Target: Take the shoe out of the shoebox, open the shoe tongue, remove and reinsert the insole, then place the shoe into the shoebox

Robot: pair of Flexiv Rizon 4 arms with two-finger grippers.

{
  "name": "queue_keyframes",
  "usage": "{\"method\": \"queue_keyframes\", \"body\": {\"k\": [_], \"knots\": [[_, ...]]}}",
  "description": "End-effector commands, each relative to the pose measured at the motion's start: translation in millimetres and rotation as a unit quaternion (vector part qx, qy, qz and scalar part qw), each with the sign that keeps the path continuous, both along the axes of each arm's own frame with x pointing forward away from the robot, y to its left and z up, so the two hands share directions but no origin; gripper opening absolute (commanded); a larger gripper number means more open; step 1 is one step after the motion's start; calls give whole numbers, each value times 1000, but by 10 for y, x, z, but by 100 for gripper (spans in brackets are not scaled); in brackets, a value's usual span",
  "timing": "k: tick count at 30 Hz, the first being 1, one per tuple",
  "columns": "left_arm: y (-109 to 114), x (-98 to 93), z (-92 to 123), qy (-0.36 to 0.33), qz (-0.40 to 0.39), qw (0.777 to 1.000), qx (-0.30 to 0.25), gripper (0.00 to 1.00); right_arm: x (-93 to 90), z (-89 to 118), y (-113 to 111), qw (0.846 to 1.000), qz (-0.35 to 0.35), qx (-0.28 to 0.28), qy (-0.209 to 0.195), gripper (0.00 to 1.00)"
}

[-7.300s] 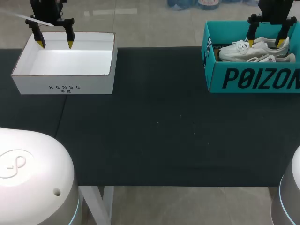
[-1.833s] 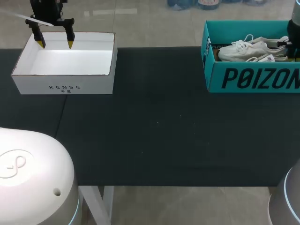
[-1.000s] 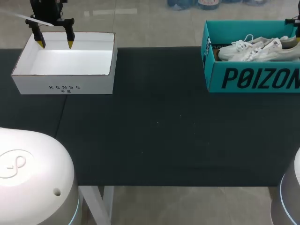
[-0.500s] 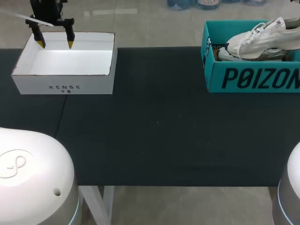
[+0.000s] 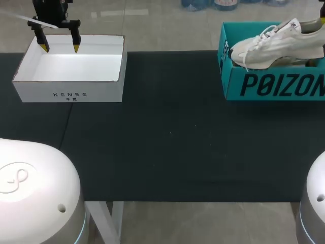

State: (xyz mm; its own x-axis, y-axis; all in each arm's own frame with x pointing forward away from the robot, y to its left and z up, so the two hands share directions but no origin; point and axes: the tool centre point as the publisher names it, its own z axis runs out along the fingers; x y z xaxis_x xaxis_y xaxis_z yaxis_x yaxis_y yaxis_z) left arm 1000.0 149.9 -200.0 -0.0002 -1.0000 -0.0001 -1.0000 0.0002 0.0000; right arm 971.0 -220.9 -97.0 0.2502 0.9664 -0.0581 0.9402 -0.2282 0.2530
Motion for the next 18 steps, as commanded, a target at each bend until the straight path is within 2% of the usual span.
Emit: {"method": "queue_keyframes", "body": {"k": [1, 6, 10, 18], "knots": [[0, 0, 0, 0, 0, 1000, 0, 100, -719, 4, 284, 999, 0, -9, -42, 0], [0, 0, 0, 0, 0, 1000, 0, 100, -1145, -271, 594, 999, -3, 2, -33, 0], [0, 0, 0, 0, 0, 1000, 0, 100, -1435, -502, 823, 999, -7, 13, -45, 0], [0, 0, 0, 0, 0, 1000, 0, 100, -1819, -910, 1220, 997, -25, 32, -62, 0]]}}
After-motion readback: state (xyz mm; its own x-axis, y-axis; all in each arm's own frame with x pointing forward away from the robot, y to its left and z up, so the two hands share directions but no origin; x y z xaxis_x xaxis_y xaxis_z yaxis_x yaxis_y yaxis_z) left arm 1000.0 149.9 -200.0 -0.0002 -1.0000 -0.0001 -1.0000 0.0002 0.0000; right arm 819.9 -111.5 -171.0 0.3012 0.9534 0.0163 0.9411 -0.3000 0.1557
